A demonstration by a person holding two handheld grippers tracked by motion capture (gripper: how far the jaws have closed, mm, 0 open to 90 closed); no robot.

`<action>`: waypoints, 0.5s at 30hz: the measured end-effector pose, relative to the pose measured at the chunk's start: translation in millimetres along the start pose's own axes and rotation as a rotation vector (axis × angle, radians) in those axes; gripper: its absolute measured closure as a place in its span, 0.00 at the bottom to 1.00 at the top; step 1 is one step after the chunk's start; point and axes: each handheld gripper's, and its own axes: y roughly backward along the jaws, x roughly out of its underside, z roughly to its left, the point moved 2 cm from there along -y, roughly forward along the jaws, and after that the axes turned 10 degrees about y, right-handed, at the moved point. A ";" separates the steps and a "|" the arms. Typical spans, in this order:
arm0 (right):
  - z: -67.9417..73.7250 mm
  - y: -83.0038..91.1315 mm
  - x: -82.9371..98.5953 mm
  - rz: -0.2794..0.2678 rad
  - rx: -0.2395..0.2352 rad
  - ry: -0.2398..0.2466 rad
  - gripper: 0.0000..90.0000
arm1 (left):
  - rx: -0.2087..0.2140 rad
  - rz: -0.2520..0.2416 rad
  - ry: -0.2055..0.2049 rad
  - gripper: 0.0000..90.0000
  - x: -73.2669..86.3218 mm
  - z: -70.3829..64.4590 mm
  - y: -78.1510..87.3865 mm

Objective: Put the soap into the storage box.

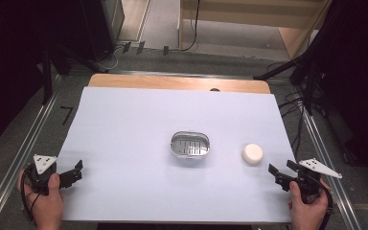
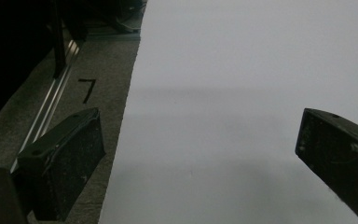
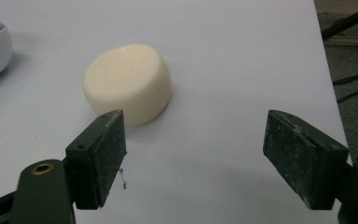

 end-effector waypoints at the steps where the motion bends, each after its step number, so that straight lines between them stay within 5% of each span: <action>1: -0.2 2.0 -1.7 -0.001 0.005 0.006 0.26 | -0.001 0.000 0.000 0.02 0.0 -0.1 -0.1; 5: 1.5 3.4 -2.3 0.008 0.031 -0.021 0.15 | -0.002 -0.005 -0.001 0.02 0.2 -0.3 0.3; 15: 13.7 -6.0 -13.1 0.039 0.010 -0.007 0.14 | -0.011 -0.016 -0.001 0.02 0.5 -0.3 1.3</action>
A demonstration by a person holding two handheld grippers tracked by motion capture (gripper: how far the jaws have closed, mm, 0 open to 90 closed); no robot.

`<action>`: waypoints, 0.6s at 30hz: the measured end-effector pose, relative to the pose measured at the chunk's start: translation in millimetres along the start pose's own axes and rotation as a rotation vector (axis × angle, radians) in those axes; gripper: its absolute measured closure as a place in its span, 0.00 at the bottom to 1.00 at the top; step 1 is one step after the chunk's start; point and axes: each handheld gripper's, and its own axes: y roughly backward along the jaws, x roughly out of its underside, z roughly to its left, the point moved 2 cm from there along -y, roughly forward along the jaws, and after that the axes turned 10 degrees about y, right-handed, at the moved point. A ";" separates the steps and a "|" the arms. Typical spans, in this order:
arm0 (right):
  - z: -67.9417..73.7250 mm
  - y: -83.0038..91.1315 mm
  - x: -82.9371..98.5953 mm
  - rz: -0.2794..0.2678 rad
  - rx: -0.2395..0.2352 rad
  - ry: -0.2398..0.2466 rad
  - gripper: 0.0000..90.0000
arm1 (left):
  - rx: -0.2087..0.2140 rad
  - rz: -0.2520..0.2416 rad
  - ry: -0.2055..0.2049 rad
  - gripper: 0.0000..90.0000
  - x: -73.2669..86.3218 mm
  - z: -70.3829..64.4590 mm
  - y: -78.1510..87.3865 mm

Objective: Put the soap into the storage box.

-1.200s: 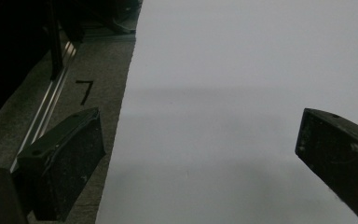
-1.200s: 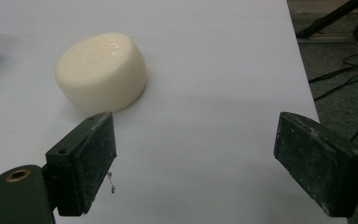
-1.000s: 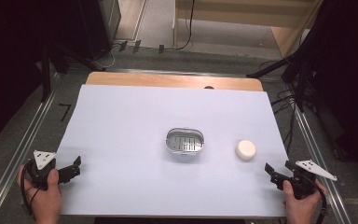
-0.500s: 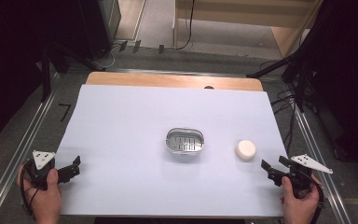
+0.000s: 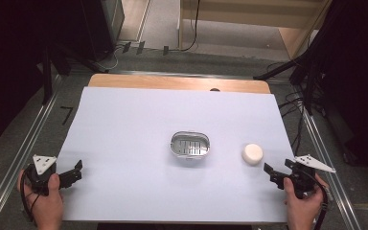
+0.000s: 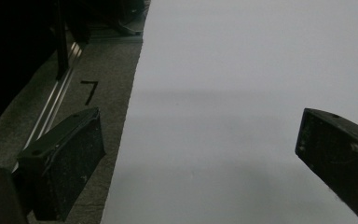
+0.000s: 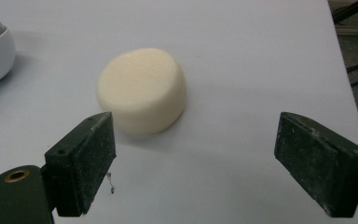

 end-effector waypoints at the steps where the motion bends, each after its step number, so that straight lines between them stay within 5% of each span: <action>1: 4.2 -3.3 -4.1 0.010 -0.009 0.002 0.14 | 0.003 0.003 0.000 0.02 -0.1 0.3 0.0; 10: 16.6 -21.8 -18.1 0.057 -0.035 0.010 0.02 | -0.001 0.012 -0.008 0.02 -0.1 -0.7 -1.0; 18: 22.3 -35.6 -28.1 0.074 -0.035 0.011 0.02 | 0.000 0.016 -0.011 0.02 -0.1 -0.9 -1.4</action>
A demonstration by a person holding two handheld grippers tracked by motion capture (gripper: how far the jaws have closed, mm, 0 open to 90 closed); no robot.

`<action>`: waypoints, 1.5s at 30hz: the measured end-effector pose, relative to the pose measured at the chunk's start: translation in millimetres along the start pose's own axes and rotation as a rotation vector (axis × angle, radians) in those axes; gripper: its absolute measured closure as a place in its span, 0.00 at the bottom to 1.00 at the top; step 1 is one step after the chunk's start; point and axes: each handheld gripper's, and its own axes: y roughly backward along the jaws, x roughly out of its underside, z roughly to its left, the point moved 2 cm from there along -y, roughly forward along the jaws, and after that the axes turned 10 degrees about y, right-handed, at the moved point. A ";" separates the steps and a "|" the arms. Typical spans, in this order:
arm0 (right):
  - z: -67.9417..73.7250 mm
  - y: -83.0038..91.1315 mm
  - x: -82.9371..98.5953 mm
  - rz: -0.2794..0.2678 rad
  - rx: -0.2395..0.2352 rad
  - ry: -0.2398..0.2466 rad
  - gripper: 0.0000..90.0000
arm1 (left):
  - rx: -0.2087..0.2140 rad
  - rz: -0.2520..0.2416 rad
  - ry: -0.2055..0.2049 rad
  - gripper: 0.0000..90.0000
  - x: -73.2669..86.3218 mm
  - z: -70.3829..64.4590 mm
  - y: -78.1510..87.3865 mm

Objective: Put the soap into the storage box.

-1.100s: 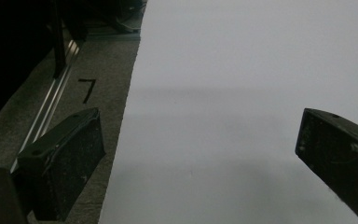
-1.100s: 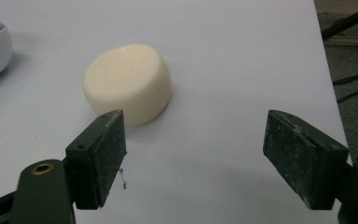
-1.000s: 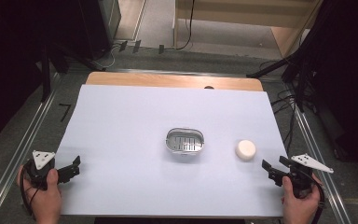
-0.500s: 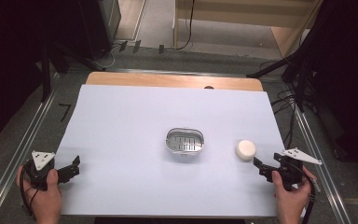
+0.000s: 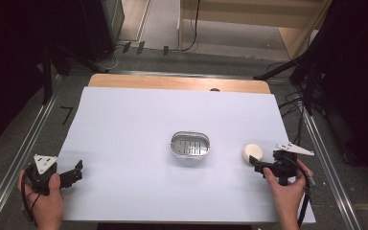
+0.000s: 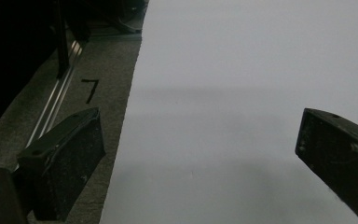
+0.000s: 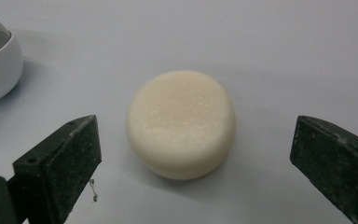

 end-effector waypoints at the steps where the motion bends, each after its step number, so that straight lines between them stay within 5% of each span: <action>1: 1.0 -1.8 -1.0 0.001 0.001 0.001 0.02 | 0.001 0.002 0.000 0.02 0.0 0.1 0.0; 10: 6.8 -15.3 -4.6 0.033 0.014 0.000 0.02 | -0.001 0.005 -0.004 0.02 0.1 -0.6 -0.5; 19: 11.6 -31.1 -8.0 0.106 0.078 0.004 0.06 | 0.001 0.004 -0.003 0.02 0.2 -0.6 -0.6; 45: 20.0 -38.2 -2.7 0.105 0.139 -0.042 0.26 | 0.000 0.011 -0.009 0.02 0.0 -0.9 -1.3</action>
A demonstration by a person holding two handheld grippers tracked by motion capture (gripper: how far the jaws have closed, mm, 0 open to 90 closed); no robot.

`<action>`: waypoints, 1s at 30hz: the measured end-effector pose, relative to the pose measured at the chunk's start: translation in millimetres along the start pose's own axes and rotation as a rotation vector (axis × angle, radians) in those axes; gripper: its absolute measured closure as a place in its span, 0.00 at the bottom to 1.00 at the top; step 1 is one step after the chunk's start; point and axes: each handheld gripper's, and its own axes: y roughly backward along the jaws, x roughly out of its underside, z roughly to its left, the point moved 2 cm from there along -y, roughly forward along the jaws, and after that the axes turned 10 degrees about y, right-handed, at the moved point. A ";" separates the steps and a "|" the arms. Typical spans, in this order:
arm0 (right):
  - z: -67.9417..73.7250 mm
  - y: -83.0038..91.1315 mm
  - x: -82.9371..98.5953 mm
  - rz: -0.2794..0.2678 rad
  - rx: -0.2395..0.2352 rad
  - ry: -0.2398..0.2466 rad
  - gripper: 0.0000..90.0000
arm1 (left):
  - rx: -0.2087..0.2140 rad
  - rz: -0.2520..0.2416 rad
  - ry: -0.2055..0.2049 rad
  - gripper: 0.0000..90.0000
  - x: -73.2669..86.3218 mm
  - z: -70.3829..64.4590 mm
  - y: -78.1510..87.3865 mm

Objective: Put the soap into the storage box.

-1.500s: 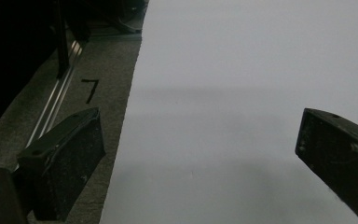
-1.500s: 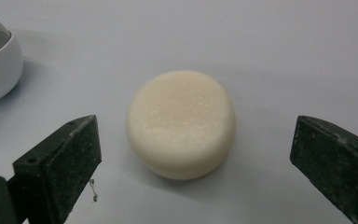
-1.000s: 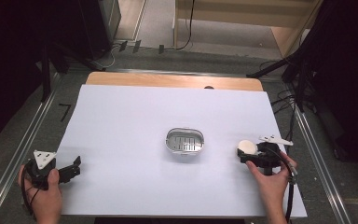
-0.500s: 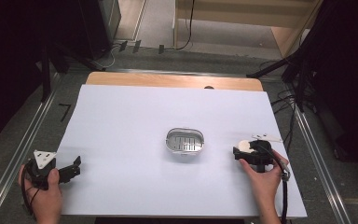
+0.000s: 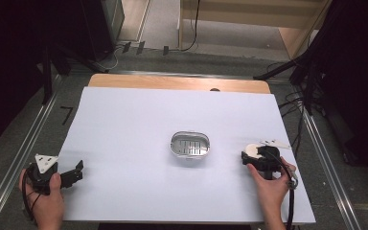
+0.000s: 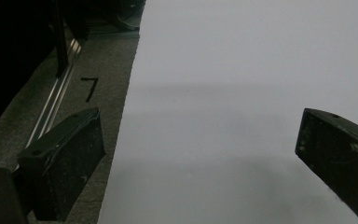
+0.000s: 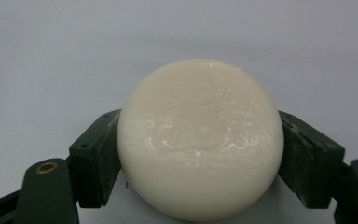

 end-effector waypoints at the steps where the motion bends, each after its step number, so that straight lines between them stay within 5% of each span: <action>1: -0.6 0.3 -0.1 -0.002 -0.005 -0.001 0.26 | 0.000 0.000 0.000 0.02 0.0 0.0 0.0; 6: -0.8 4.5 -2.0 -0.019 0.016 0.003 0.26 | 0.000 0.000 0.002 0.02 0.0 -0.1 0.0; 30: 34.3 23.7 -21.7 -0.094 -0.108 0.092 0.26 | 0.000 -0.002 0.003 0.02 0.1 -0.1 0.0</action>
